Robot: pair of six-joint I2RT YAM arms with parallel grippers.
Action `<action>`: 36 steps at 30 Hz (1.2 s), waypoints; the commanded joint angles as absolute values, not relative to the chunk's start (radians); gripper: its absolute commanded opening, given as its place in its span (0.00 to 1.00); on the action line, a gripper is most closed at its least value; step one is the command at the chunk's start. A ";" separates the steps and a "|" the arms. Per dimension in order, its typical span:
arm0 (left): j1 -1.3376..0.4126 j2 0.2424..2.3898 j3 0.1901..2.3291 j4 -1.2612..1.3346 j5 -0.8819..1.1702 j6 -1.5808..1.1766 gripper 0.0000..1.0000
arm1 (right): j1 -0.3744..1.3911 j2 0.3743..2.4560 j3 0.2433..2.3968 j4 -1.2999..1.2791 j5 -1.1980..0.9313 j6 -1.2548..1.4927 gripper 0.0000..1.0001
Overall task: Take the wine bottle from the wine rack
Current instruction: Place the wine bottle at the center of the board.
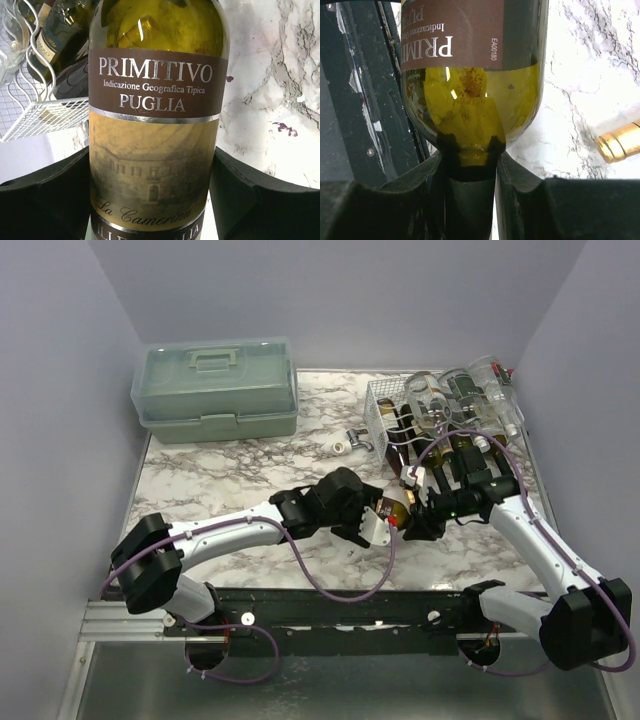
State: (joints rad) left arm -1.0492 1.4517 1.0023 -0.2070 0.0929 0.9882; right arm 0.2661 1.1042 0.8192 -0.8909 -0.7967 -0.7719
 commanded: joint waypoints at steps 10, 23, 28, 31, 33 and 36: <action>-1.046 1.486 1.046 -0.239 0.076 0.907 0.00 | 0.266 1.133 0.844 -0.844 -0.941 -0.765 0.31; -1.034 1.430 0.872 0.038 0.095 0.723 0.00 | 0.267 1.138 0.852 -0.838 -0.937 -0.743 0.80; -1.032 1.402 0.808 0.118 0.096 0.637 0.00 | 0.266 1.137 0.884 -0.866 -0.996 -0.725 0.90; -1.031 1.374 0.769 0.160 0.099 0.576 0.00 | 0.265 1.134 0.906 -0.887 -1.019 -0.720 0.91; -1.032 1.355 0.739 0.196 0.094 0.529 0.00 | 0.263 1.127 0.914 -0.888 -1.039 -0.704 0.92; -1.031 1.319 0.685 0.264 0.090 0.442 0.00 | 0.236 1.118 0.934 -0.914 -1.108 -0.714 0.93</action>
State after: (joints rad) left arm -1.0351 1.4029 0.7277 0.0589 0.0849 0.5892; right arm 0.2607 1.1397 0.8909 -0.8684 -0.9913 -0.7200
